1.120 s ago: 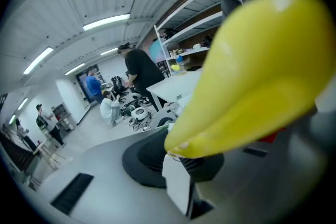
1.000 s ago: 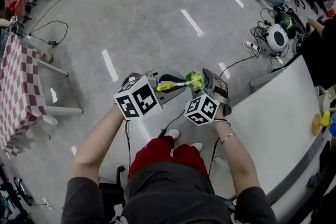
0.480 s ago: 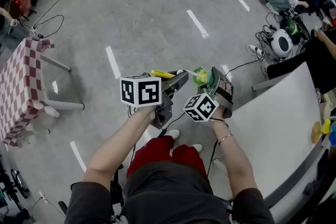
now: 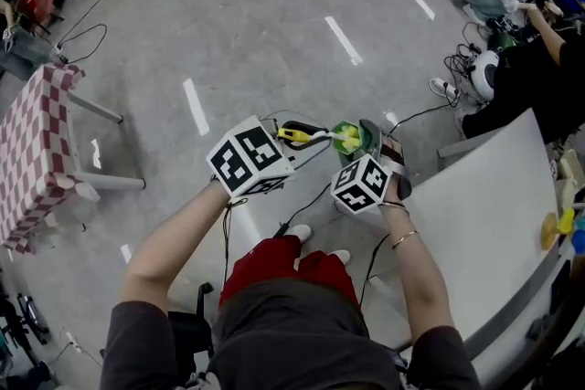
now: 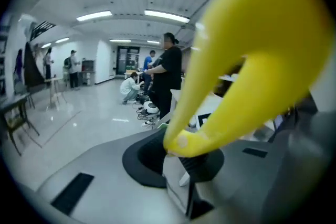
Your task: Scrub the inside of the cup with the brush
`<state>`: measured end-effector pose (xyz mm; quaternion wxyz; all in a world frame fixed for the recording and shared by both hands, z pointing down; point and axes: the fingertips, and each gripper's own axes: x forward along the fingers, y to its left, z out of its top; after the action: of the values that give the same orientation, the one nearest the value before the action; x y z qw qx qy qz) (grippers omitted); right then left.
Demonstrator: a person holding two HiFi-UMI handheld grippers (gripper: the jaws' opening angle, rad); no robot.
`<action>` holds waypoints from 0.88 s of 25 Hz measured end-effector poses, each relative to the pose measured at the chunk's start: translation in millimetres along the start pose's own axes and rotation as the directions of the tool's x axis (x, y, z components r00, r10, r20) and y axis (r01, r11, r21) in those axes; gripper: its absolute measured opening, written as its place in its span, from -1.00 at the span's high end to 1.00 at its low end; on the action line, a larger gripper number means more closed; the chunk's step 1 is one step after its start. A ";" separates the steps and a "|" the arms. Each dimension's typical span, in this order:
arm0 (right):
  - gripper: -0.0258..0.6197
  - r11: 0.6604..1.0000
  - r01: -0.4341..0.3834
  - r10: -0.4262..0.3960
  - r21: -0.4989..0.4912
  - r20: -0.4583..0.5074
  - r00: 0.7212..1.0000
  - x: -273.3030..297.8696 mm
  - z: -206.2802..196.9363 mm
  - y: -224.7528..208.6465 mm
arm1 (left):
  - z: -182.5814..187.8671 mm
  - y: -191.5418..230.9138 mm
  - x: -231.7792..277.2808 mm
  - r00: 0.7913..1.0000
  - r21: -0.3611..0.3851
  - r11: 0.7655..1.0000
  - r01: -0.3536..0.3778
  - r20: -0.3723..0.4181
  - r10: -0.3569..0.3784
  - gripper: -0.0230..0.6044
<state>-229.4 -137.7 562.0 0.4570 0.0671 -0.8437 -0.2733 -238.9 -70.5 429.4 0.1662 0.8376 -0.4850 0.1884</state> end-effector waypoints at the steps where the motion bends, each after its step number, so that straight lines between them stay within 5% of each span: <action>1: -0.04 1.000 -0.027 0.027 0.004 0.016 1.000 -1.5 1.6 1.5 | 1.6 -5.3 -0.3 1.000 0.111 0.994 0.019 -0.024 -0.016 0.78; 2: -0.04 0.999 -0.054 0.054 0.008 0.034 0.998 -3.3 3.1 2.8 | 2.4 -12.3 -0.5 0.998 0.238 0.970 0.044 -0.051 -0.033 0.78; 4: -0.04 0.996 -0.089 0.088 0.007 0.066 0.994 -7.2 5.7 4.5 | 1.8 -26.4 -1.0 0.993 0.472 0.876 0.098 -0.104 -0.055 0.78; 5: -0.04 0.996 -0.087 0.087 0.000 0.074 0.993 -8.3 6.7 4.9 | 1.5 -30.3 -1.2 0.991 0.532 0.839 0.112 -0.120 -0.056 0.78; 6: -0.04 0.997 -0.072 0.072 -0.006 0.073 0.995 -8.6 7.4 4.7 | 1.6 -30.9 -1.3 0.991 0.537 0.836 0.108 -0.121 -0.051 0.78; 8: -0.04 1.000 -0.016 0.016 0.000 0.052 0.999 -6.7 6.4 2.1 | 2.4 -23.8 -0.4 0.996 0.399 0.915 0.064 -0.089 -0.031 0.78; 10: -0.04 0.999 0.041 -0.042 0.029 0.018 0.999 -3.9 1.4 -2.9 | 2.0 -10.8 1.4 0.999 0.135 0.991 0.011 -0.037 -0.006 0.78; 11: -0.04 0.997 0.068 -0.068 0.043 0.000 0.998 -3.1 -2.4 -6.3 | 1.4 -3.8 2.9 1.000 -0.020 1.000 -0.006 -0.008 0.006 0.78; 12: -0.04 0.994 0.096 -0.095 0.047 -0.018 0.995 -2.7 -6.6 -10.1 | 0.5 3.2 4.8 1.000 -0.178 0.984 -0.016 0.022 0.020 0.78; 14: -0.04 0.987 0.159 -0.158 0.022 -0.056 0.986 -2.0 -14.5 -18.0 | -3.3 16.7 8.2 0.995 -0.461 0.887 -0.012 0.081 0.055 0.78; 16: -0.04 0.977 0.214 -0.215 -0.024 -0.087 0.973 -0.8 -19.4 -24.5 | -10.0 27.6 9.8 0.986 -0.672 0.741 0.020 0.135 0.095 0.78; 18: -0.04 0.972 0.228 -0.233 -0.056 -0.108 0.966 0.8 -21.0 -27.2 | -15.1 33.5 10.1 0.977 -0.790 0.609 0.067 0.175 0.120 0.78; 19: -0.04 0.975 0.215 -0.221 -0.061 -0.115 0.968 1.7 -21.3 -26.3 | -16.6 33.7 10.2 0.976 -0.805 0.588 0.081 0.184 0.118 0.78; 20: -0.04 0.980 0.191 -0.197 -0.059 -0.121 0.973 2.5 -21.6 -23.8 | -17.6 32.0 10.3 0.978 -0.788 0.610 0.081 0.182 0.105 0.78; 22: -0.04 0.991 0.126 -0.131 -0.047 -0.119 0.984 2.7 -21.4 -16.2 | -18.4 24.4 10.0 0.987 -0.661 0.749 0.056 0.148 0.056 0.78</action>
<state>-215.8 -160.8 564.8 0.4904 0.1289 -0.8026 -0.3142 -258.5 -81.1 452.6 0.4133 0.7365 -0.5318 -0.0629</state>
